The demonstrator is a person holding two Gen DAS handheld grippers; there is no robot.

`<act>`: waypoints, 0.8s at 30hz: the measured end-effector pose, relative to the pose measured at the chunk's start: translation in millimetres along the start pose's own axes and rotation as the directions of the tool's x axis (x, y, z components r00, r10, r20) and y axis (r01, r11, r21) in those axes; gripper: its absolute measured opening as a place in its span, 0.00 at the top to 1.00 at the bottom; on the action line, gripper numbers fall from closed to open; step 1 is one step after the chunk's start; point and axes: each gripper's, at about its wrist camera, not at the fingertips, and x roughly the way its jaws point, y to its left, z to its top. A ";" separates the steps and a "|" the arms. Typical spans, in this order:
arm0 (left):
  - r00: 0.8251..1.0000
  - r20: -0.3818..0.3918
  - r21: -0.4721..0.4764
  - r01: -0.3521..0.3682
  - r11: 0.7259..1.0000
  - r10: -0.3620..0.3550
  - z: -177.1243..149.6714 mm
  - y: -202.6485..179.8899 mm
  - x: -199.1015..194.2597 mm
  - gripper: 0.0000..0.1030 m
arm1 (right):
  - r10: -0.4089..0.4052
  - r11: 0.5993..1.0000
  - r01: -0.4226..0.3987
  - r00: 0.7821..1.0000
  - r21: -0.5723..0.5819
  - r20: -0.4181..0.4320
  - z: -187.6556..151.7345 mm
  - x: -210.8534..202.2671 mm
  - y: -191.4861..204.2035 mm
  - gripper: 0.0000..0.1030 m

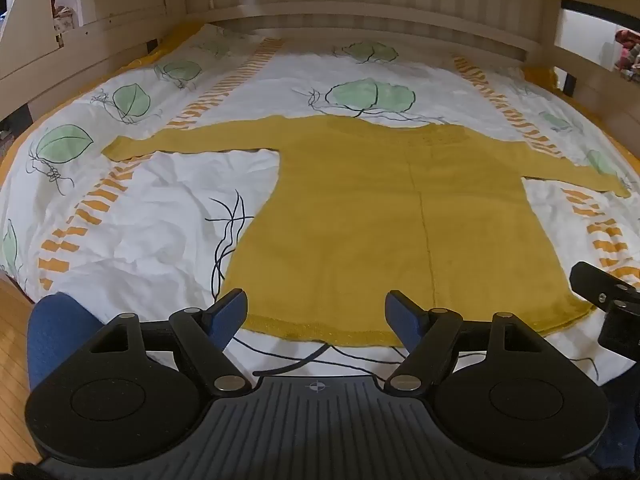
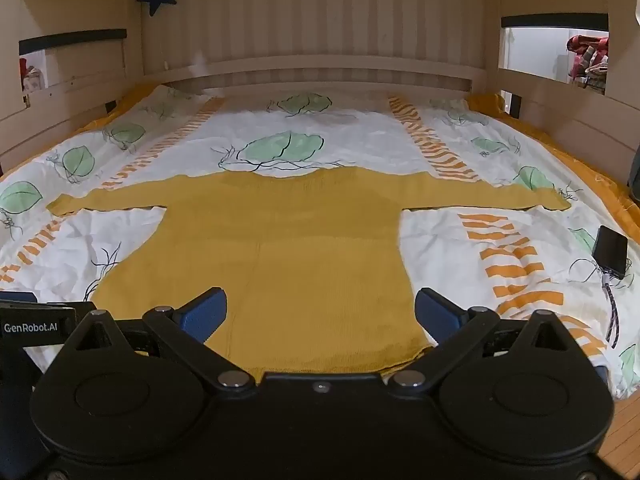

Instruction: Fold small clothes

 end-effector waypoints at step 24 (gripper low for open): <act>0.999 -0.031 0.009 -0.009 1.000 0.009 -1.3 0.3 7.6 0.27 | 0.001 1.000 0.000 0.999 0.009 -0.033 -5.1 8.2 0.4 0.03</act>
